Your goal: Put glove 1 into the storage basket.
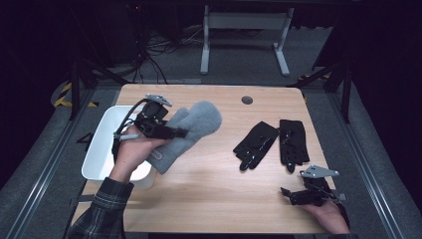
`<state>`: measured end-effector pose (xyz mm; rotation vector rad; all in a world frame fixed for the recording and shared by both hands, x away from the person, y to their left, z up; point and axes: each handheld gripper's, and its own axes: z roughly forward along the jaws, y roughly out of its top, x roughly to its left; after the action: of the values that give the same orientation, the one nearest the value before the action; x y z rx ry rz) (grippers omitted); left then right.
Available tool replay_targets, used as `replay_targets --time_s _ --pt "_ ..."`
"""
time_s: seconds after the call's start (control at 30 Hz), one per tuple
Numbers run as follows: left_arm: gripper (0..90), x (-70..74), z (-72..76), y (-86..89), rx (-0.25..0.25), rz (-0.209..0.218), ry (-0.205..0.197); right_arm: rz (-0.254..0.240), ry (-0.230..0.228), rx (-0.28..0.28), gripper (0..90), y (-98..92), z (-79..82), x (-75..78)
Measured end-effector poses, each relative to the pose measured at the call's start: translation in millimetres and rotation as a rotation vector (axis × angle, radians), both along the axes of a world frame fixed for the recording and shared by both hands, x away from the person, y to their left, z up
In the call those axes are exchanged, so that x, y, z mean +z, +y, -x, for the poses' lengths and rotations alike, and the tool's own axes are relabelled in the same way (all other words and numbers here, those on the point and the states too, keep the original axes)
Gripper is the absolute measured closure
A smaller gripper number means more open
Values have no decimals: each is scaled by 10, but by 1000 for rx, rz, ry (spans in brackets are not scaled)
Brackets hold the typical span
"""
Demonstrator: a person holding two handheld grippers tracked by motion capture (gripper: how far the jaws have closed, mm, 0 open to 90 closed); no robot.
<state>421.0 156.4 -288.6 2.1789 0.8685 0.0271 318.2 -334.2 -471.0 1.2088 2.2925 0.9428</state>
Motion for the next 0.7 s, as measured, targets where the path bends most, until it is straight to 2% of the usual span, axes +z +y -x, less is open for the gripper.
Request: replay_targets --time_s 0.13,0.17,0.2,0.37,0.57,0.7 --pt "674 8 -24 183 47 10 3 0 0 0 4 0 0 0" --pt "674 2 -37 266 72 15 11 1 0 0 4 0 0 0" --pt "674 2 -37 266 72 15 11 1 0 0 4 0 0 0" --pt "675 -29 -56 506 136 12 20 0 0 0 4 0 0 0" --pt "675 -121 -56 822 215 18 40 1 0 0 4 0 0 0" --pt "674 -183 -62 957 250 17 52 1 0 0 4 0 0 0"
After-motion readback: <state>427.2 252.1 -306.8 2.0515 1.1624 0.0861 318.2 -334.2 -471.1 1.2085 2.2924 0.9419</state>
